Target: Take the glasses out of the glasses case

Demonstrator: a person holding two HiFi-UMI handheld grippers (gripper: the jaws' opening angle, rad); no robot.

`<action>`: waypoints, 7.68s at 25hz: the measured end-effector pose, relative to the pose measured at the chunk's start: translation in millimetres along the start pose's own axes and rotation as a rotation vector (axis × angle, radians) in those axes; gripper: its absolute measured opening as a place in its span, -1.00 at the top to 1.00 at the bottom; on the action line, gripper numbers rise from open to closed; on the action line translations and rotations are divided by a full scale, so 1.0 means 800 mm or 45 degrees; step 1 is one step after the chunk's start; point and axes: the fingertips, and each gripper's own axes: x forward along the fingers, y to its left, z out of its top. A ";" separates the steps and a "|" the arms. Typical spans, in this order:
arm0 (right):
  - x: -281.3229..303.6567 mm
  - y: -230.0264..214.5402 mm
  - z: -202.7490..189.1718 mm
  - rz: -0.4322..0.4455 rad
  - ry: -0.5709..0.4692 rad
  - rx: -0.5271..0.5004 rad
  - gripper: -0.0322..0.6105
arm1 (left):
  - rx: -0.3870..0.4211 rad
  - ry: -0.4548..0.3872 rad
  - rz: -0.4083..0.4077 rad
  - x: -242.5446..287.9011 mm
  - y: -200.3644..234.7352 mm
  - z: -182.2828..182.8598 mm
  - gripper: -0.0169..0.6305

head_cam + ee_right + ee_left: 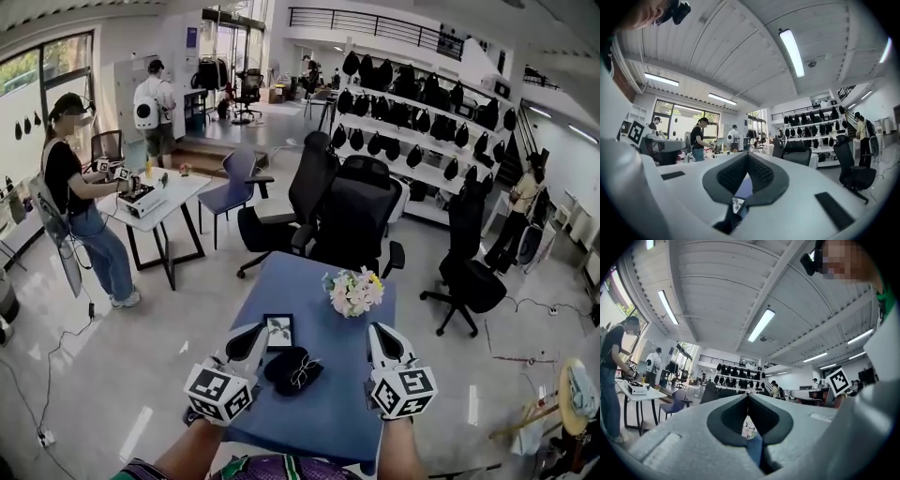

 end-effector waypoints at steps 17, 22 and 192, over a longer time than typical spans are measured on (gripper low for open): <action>0.034 0.038 -0.044 0.115 0.142 -0.022 0.72 | 0.056 0.013 0.062 -0.025 0.017 -0.002 0.90; 0.049 0.036 -0.073 0.129 0.216 -0.066 0.72 | 0.094 0.009 0.069 -0.030 0.015 0.000 0.90; -0.021 0.074 0.041 -0.117 -0.099 0.119 0.89 | 0.002 -0.034 -0.098 -0.049 0.046 0.046 0.90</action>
